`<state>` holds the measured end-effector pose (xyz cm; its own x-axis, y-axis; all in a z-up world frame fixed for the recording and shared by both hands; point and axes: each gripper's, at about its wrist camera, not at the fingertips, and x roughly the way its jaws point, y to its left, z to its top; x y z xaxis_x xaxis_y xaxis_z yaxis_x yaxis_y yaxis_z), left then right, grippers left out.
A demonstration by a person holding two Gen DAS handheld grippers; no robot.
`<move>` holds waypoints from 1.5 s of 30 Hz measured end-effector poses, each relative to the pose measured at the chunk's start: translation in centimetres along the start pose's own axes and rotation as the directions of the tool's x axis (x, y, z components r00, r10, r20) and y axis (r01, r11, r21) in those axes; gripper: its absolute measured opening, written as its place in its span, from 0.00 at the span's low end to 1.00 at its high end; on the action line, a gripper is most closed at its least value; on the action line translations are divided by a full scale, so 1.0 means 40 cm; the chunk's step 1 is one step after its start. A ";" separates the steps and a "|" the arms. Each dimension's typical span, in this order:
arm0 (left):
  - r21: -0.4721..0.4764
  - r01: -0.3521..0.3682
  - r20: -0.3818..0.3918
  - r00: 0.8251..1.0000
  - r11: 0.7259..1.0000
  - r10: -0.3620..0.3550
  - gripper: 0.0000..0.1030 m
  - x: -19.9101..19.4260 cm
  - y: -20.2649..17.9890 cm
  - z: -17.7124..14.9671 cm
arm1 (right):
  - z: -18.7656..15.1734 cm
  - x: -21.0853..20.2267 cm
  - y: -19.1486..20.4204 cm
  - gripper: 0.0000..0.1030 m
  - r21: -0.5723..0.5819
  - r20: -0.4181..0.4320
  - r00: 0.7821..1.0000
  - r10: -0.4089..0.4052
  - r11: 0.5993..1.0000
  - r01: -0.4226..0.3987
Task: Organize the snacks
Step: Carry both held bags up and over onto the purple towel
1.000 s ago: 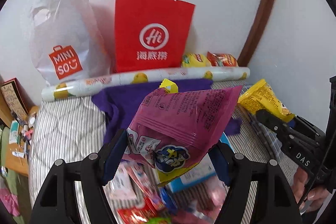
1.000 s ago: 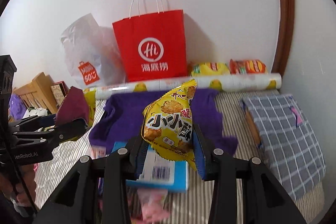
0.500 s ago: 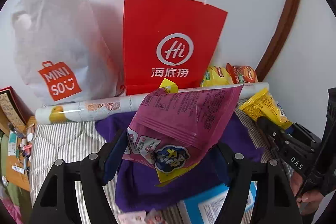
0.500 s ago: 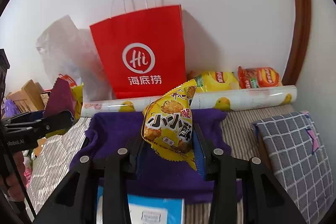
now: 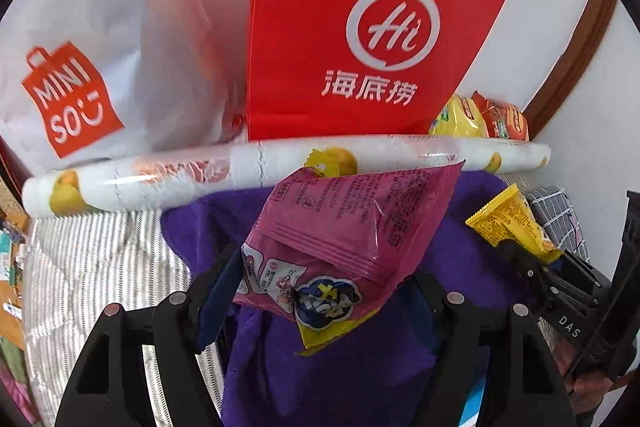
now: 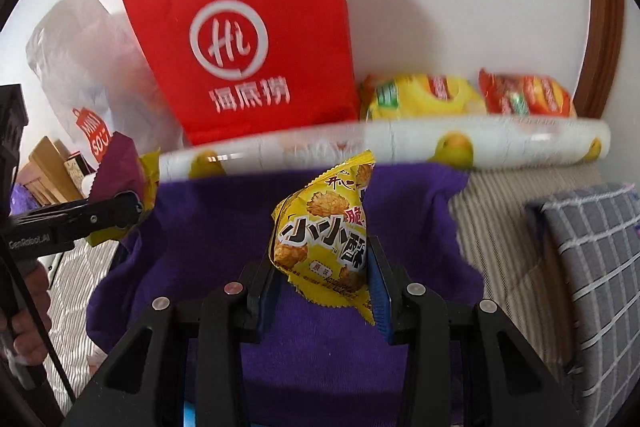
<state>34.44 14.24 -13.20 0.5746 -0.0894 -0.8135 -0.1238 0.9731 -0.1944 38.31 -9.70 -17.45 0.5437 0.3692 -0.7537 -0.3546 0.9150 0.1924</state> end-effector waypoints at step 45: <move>0.134 -0.062 -0.115 0.990 0.989 0.077 0.82 0.114 -0.073 -0.025 | -0.025 0.088 -0.015 0.77 0.006 -0.146 0.983 -0.113 0.993 0.115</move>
<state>36.60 10.76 -16.90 0.4662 -0.0377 -0.8839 -0.0496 0.9964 -0.0687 39.66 -9.12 -20.83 0.4630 0.2358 -0.8544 -0.2848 0.9524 0.1085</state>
